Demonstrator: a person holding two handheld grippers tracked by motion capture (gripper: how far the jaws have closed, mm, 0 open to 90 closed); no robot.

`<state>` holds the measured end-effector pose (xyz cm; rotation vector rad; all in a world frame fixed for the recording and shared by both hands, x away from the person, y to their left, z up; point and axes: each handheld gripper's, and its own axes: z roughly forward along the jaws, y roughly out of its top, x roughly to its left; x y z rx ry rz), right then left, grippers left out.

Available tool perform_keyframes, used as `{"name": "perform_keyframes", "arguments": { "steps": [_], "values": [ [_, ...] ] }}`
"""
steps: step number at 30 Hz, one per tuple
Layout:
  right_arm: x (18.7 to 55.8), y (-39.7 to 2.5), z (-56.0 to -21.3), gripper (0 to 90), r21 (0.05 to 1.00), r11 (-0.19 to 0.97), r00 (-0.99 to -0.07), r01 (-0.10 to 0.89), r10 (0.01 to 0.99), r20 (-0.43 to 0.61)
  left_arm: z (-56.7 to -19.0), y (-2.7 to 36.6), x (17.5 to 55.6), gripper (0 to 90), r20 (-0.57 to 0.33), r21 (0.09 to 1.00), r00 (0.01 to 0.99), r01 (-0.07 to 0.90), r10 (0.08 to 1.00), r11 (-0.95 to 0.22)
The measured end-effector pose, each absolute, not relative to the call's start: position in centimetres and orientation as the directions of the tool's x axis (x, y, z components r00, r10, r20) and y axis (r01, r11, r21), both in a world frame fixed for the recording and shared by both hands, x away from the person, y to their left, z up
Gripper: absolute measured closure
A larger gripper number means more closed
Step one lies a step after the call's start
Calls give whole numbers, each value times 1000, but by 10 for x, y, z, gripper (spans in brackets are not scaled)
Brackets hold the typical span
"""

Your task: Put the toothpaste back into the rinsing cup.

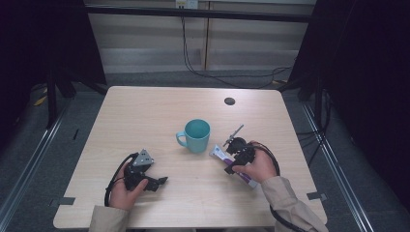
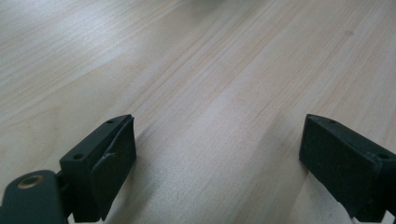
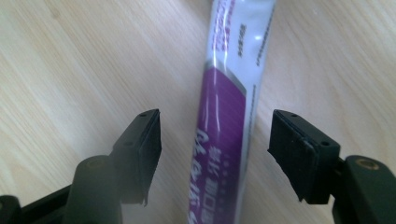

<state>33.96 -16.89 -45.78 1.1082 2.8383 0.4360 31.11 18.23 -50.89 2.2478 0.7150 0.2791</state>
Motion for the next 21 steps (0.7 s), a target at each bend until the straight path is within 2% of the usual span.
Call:
{"name": "perform_keyframes", "arguments": {
  "steps": [7, 21],
  "values": [
    [352, -158, -459, 392, 228, 668, -695, 708, 716, 59, -509, 182, 310, 107, -16, 720, 817, 410, 576, -560],
    [365, -150, -465, 498, 147, 659, -672, 738, 737, 70, -509, 183, 309, 110, -12, 719, 813, 412, 582, -560]
  ]
}}
